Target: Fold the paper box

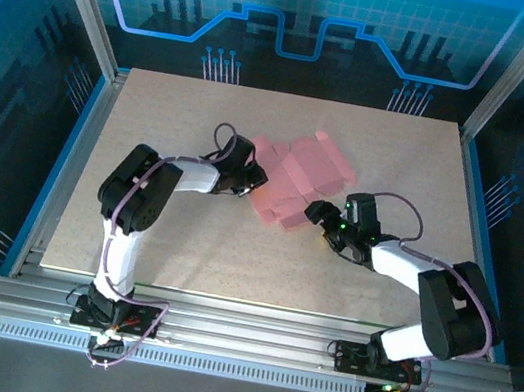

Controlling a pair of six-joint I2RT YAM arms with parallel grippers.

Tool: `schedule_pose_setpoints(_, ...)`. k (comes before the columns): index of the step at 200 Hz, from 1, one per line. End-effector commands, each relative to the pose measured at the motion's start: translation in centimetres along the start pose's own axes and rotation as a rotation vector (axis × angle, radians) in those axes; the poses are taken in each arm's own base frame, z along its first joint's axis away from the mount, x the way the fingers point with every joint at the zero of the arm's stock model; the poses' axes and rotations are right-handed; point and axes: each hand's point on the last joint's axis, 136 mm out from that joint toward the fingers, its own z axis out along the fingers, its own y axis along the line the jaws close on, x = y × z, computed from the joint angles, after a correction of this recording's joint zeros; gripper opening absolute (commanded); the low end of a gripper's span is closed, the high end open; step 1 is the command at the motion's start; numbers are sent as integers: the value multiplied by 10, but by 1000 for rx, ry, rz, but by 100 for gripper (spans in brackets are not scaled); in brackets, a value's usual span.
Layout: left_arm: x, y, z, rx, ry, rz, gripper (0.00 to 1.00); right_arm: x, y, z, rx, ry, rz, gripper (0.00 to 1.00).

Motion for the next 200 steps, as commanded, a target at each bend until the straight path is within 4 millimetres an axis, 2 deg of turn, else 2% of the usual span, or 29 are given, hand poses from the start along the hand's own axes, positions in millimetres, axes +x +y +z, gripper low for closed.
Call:
schedule_pose_setpoints(1,17,23,0,-21,-62,-216,17,0,17,6,-88,3,68,77)
schedule_pose_setpoints(23,42,34,1,-21,-59,-295,17,5,18,11,-97,29,81,73)
schedule_pose_setpoints(43,57,33,0,-30,-61,-285,18,5,13,14,-78,29,86,68)
schedule_pose_setpoints(86,56,27,-2,-29,-69,-244,22,-5,3,14,-40,3,57,61)
schedule_pose_setpoints(98,55,26,-4,-29,-76,-230,25,-8,-2,14,-27,-3,53,55)
schedule_pose_setpoints(125,50,22,-12,-31,-104,-185,30,-18,-14,13,15,-27,31,28)
schedule_pose_setpoints(155,41,7,-29,-1,-154,-103,50,-26,-27,11,90,-20,-38,0)
schedule_pose_setpoints(192,25,-33,-67,41,-253,99,96,-42,-34,5,172,15,-205,0)
schedule_pose_setpoints(200,23,-42,-73,43,-257,168,99,-46,-32,2,172,28,-254,0)
